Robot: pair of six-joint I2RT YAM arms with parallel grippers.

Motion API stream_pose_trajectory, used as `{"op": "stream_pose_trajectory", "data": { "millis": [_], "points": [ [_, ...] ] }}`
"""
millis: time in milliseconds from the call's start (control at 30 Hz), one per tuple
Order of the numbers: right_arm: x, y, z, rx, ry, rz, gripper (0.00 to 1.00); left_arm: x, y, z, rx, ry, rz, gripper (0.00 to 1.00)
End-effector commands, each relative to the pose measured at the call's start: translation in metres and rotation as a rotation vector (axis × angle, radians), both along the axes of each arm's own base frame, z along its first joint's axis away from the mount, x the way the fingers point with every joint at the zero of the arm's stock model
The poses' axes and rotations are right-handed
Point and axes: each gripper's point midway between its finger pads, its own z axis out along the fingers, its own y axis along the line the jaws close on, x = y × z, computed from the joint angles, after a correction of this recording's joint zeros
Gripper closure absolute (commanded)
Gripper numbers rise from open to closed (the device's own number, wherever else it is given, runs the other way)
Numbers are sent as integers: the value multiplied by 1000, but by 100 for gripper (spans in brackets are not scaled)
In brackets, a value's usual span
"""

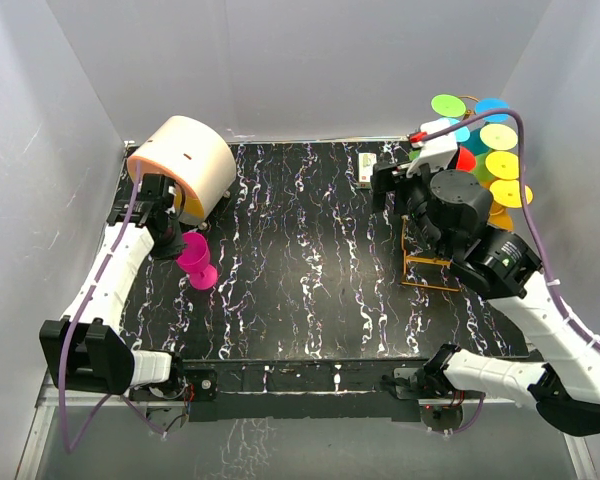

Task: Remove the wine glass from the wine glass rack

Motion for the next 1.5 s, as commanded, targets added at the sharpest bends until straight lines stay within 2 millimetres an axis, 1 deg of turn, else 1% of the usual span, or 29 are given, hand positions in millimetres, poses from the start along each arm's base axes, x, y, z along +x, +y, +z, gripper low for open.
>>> {"op": "stream_pose_trajectory", "data": {
  "millis": [0, 33, 100, 200, 267, 333, 400, 467, 567, 600, 667, 733, 800, 867, 933, 1000, 1067, 1133, 1200, 1300, 1467],
  "points": [
    [2, -11, 11, -52, -18, -49, 20, 4, 0, 2, -17, -22, -3, 100],
    [4, -12, 8, -68, -9, -58, 20, 4, 1, 1, -12, -19, 0, 97],
    [7, -17, 5, -108, 8, -96, 20, 4, 3, 1, 0, -16, 2, 88],
    [14, -27, -2, -187, 40, -178, 20, 4, 6, 7, 14, -29, 5, 71],
    [17, -34, -5, -241, 64, -230, 20, 6, 6, 16, 13, -59, 8, 60],
    [20, -41, -9, -293, 87, -288, 22, 8, 4, 27, 0, -95, 4, 46],
    [22, -50, -11, -349, 102, -349, 25, 9, 3, 39, -10, -129, 0, 35],
    [25, -56, -12, -402, 113, -407, 27, 10, 0, 52, -25, -168, -14, 20],
    [28, -64, -11, -476, 115, -489, 29, 13, -8, 77, -66, -239, -45, 5],
    [30, -67, -10, -501, 117, -517, 31, 14, -11, 86, -83, -265, -55, 2],
    [32, -72, -12, -550, 122, -568, 35, 15, -22, 104, -139, -315, -87, 1],
    [38, -77, -16, -599, 137, -599, 36, 15, -36, 121, -216, -363, -126, 1],
    [43, -84, -20, -626, 149, -631, 35, 14, -57, 136, -322, -404, -180, 1],
    [47, -89, -21, -638, 153, -659, 36, 10, -83, 153, -459, -441, -258, 1],
    [52, -93, -21, -641, 157, -678, 38, 7, -106, 171, -583, -494, -333, 1],
    [57, -98, -23, -645, 162, -693, 41, 2, -123, 187, -686, -541, -400, 1],
    [62, -101, -26, -651, 169, -705, 42, -3, -136, 199, -768, -573, -450, 1],
    [66, -103, -28, -658, 178, -714, 42, -6, -144, 207, -824, -590, -484, 1],
    [69, -103, -30, -657, 186, -716, 43, -9, -148, 212, -854, -599, -499, 1],
    [75, -108, -33, -652, 197, -726, 45, -10, -148, 215, -853, -611, -506, 1],
    [82, -112, -43, -666, 218, -735, 53, -12, -145, 214, -836, -611, -498, 1]
  ]
}}
